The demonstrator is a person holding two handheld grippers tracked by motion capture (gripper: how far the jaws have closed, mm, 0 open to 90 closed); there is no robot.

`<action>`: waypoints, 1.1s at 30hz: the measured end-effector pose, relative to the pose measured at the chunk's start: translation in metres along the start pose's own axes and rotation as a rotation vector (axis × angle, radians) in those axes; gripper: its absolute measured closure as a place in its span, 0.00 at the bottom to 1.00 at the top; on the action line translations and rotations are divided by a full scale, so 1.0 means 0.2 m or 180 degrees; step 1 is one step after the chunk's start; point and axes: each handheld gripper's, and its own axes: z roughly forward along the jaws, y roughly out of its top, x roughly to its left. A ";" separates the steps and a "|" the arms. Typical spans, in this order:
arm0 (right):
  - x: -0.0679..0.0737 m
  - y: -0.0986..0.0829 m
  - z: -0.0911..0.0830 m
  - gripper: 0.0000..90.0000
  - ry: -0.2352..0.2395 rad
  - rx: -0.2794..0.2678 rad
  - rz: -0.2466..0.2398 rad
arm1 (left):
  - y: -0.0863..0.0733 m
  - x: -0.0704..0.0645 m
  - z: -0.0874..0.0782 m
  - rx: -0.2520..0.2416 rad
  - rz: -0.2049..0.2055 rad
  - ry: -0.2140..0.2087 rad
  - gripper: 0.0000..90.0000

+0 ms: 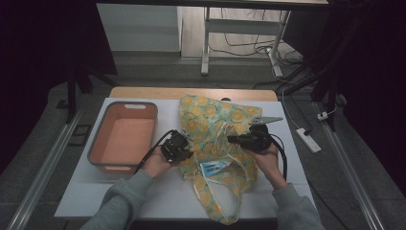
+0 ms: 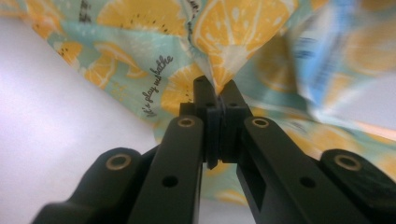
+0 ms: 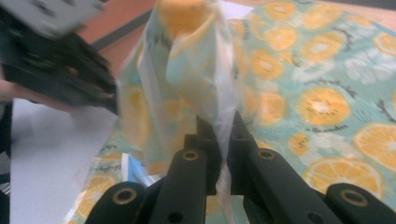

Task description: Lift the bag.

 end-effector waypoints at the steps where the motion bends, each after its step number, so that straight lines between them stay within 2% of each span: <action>1: 0.00 -0.01 0.00 0.95 0.0010 0.0014 0.0016 | -0.01 0.00 -0.03 -0.0039 0.0005 -0.0089 0.99; 2: -0.01 -0.01 0.01 0.92 0.0036 0.0014 0.0014 | -0.02 0.00 -0.07 -0.0097 -0.0007 -0.0156 0.99; 3: 0.00 -0.01 0.01 0.83 0.0069 0.0023 0.0005 | -0.03 0.00 -0.10 -0.0159 -0.0020 -0.0230 0.99; 5: 0.02 -0.01 0.00 0.61 0.0125 0.0050 -0.0035 | -0.05 0.01 -0.16 -0.0291 -0.0058 -0.0408 0.99; 6: 0.04 -0.01 -0.01 0.52 0.0119 0.0025 -0.0059 | -0.06 0.02 -0.18 -0.0326 -0.0061 -0.0448 0.99; 9: 0.11 0.00 -0.10 0.40 0.0068 -0.0123 -0.0168 | -0.09 0.03 -0.23 -0.0387 -0.0061 -0.0528 0.99; 11: 0.15 -0.01 -0.18 0.37 0.0106 -0.0156 -0.0153 | -0.11 0.04 -0.24 -0.0408 -0.0070 -0.0554 0.99; 15: 0.20 -0.10 -0.33 0.31 -0.0048 -0.0148 -0.0173 | -0.14 0.07 -0.24 -0.0391 -0.0129 -0.0592 0.99; 18: 0.22 -0.21 -0.38 0.30 -0.0246 0.0012 -0.0142 | -0.15 0.07 -0.23 -0.0371 -0.0127 -0.0595 0.99; 20: 0.21 -0.30 -0.40 0.30 -0.0317 0.0136 -0.0094 | -0.15 0.07 -0.23 -0.0370 -0.0119 -0.0601 0.99; 23: 0.18 -0.42 -0.40 0.30 -0.0375 0.0259 0.0041 | -0.16 0.08 -0.24 -0.0390 -0.0143 -0.0613 0.99; 26: 0.15 -0.48 -0.38 0.31 -0.0401 0.0336 0.0138 | -0.16 0.08 -0.24 -0.0394 -0.0151 -0.0606 0.99; 31: 0.13 -0.51 -0.31 0.32 -0.0424 0.0489 0.0108 | -0.17 0.09 -0.23 -0.0388 -0.0161 -0.0591 0.99; 33: 0.14 -0.52 -0.28 0.34 -0.0479 0.0574 0.0068 | -0.17 0.09 -0.23 -0.0389 -0.0168 -0.0581 0.99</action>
